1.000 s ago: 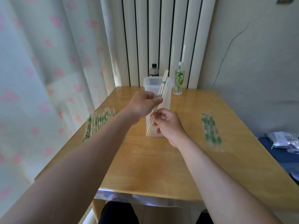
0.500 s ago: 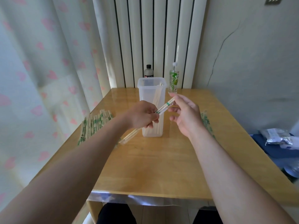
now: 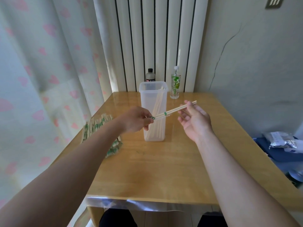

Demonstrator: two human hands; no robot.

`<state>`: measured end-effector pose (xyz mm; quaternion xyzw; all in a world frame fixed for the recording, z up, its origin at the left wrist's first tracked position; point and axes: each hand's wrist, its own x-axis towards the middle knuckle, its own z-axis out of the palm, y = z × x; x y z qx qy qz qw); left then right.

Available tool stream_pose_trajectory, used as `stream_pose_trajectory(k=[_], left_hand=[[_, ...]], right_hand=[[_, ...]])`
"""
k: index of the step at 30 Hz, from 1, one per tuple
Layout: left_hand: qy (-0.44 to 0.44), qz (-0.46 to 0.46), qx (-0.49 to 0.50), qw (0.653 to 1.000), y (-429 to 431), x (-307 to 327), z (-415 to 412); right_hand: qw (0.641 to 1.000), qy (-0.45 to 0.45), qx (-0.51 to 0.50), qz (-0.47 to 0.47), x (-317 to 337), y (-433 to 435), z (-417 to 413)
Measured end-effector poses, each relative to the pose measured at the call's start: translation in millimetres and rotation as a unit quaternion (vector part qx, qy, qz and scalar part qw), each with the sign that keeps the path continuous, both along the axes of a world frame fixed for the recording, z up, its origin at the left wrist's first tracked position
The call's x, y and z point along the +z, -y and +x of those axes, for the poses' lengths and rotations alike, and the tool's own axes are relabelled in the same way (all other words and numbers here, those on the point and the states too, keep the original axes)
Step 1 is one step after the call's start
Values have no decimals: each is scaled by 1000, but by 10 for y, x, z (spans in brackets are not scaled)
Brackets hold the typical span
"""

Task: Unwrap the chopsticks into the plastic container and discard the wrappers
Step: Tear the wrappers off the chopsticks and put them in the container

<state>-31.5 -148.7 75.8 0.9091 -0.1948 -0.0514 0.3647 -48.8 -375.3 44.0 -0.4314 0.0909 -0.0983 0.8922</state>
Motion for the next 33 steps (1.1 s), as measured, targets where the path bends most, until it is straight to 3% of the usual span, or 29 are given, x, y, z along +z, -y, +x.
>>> stream_pose_trajectory(k=[6, 12, 15, 20, 24, 29, 33], left_hand=[[91, 81, 55, 991, -161, 171, 46], [93, -201, 200, 954, -401, 440, 125], [96, -225, 188, 951, -348, 446, 72], [81, -235, 163, 955, -349, 338, 110], [77, -244, 166, 952, -409, 281, 146], [77, -272, 171, 944, -379, 242, 122], [54, -271, 173, 945, -407, 187, 69]], right_hand=[[995, -22, -84, 54, 59, 33, 0], [988, -17, -138, 64, 175, 154, 36], [987, 19, -142, 70, 399, 128, 88], [981, 85, -176, -4, 932, 95, 225], [953, 123, -220, -171, 1188, -7, 386], [837, 130, -207, -490, 1049, -370, 544], [777, 149, -165, -589, 908, -560, 572]])
